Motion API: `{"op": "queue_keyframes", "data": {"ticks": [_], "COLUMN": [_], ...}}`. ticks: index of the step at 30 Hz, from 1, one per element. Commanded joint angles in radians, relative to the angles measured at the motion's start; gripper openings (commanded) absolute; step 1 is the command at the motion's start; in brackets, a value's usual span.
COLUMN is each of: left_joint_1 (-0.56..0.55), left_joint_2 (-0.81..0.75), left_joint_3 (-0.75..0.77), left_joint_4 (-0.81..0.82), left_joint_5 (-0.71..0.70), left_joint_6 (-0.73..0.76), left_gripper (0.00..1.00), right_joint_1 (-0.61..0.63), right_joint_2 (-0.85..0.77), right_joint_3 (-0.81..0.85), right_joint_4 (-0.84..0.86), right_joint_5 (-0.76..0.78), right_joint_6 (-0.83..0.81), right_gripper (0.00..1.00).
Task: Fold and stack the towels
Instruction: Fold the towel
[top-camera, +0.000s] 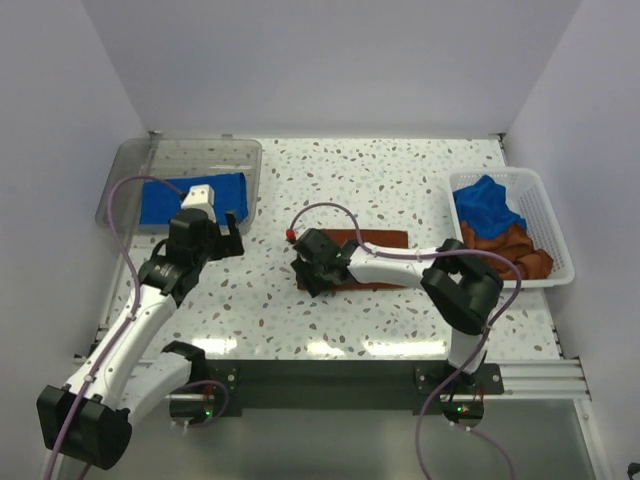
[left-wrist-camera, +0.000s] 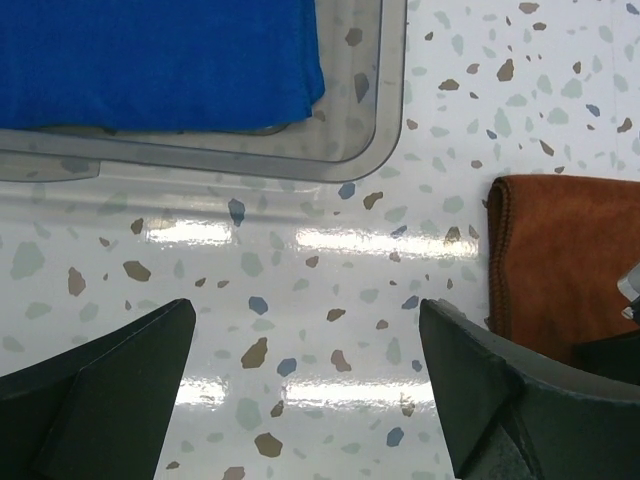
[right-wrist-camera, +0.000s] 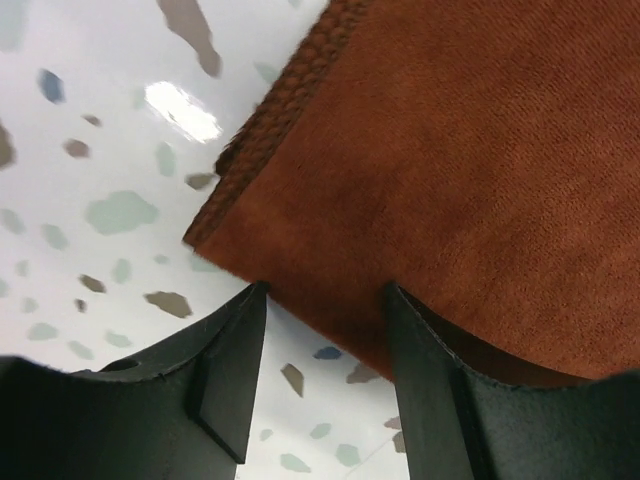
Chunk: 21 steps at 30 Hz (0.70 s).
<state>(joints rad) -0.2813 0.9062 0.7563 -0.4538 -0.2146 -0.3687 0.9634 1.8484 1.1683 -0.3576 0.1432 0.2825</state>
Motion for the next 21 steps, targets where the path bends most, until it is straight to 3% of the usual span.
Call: {"op": "queue_keyframes", "data": {"ticks": [1, 7, 13, 17, 21], "left_joint_1": [0.007, 0.007, 0.007, 0.008, 0.008], "left_joint_2": [-0.026, 0.005, 0.003, 0.005, 0.007], "left_joint_3": [-0.044, -0.052, -0.055, -0.052, -0.054], "left_joint_4": [0.058, 0.083, 0.089, 0.083, 0.081], "left_joint_5": [0.013, 0.086, 0.090, 0.052, 0.041], "left_joint_6": [0.042, 0.080, 0.080, 0.070, 0.053], "left_gripper": [1.00, 1.00, 1.00, 1.00, 1.00], "right_joint_1": [-0.005, -0.006, -0.003, 0.001, 0.012], "right_joint_2": [-0.072, -0.178, -0.264, -0.249, -0.135], "right_joint_3": [-0.047, -0.137, -0.096, -0.035, 0.043], "right_joint_4": [-0.049, -0.129, -0.123, -0.080, -0.093], "right_joint_5": [0.047, 0.107, 0.010, -0.022, 0.030], "right_joint_6": [-0.048, -0.117, -0.069, -0.011, 0.015], "right_gripper": [0.54, 0.53, 0.61, 0.68, 0.70]}}
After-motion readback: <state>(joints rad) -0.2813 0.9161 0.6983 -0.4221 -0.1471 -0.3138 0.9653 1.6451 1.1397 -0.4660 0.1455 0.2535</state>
